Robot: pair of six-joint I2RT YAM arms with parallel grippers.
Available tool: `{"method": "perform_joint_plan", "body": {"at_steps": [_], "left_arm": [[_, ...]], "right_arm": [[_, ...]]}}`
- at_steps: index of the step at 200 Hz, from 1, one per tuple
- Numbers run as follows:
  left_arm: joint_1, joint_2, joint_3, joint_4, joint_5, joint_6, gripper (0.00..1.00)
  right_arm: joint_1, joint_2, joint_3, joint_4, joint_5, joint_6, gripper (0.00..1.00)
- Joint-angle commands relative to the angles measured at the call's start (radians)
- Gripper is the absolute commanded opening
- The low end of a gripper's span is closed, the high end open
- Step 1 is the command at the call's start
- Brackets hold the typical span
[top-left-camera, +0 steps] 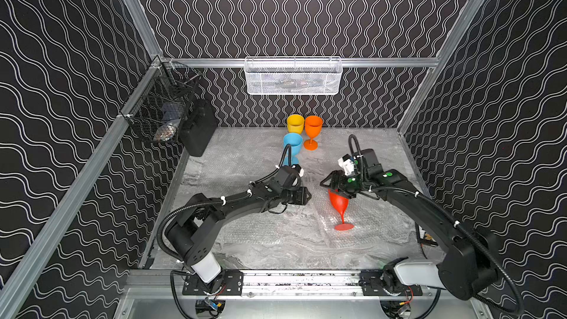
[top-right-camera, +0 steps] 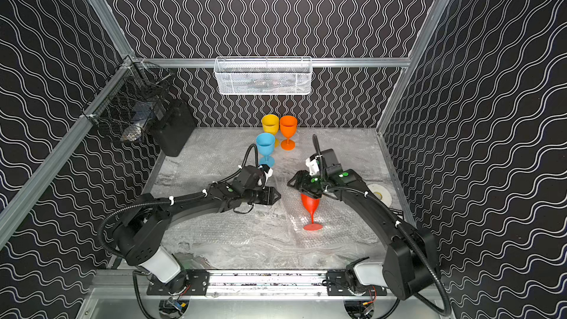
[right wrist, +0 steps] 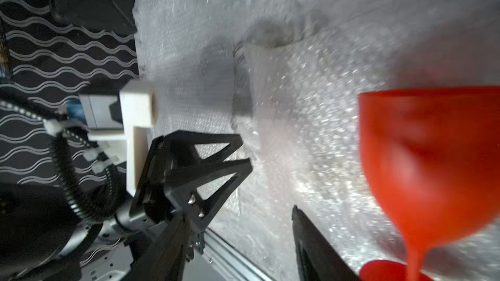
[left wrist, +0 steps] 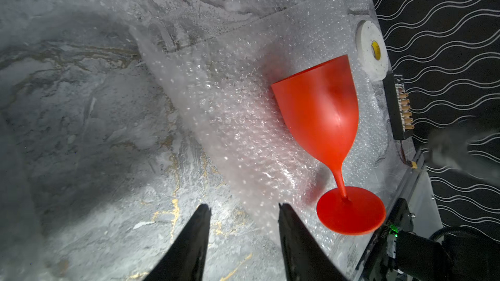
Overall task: Unpack wine glasses from bubble wrap
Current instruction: Unwrap the bubble wrap at the center of the board.
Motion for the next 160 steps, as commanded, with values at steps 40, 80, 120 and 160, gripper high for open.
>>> {"method": "perform_joint_plan", "body": {"at_steps": [40,80,120,160], "left_arm": [[0.002,0.0,-0.004,-0.016,0.01,0.013,0.47],[0.003,0.01,-0.029,-0.052,-0.001,0.024,0.48],[0.003,0.015,-0.049,-0.075,-0.02,0.032,0.53],[0.003,0.022,-0.043,-0.07,-0.012,0.029,0.54]], "right_arm": [[-0.136,0.065,-0.006,-0.199,0.171,-0.179,0.76],[-0.091,0.14,0.003,-0.223,0.235,-0.213,0.79],[-0.009,0.222,0.019,-0.195,0.274,-0.206,0.79],[0.019,0.276,0.032,-0.17,0.317,-0.209,0.78]]}}
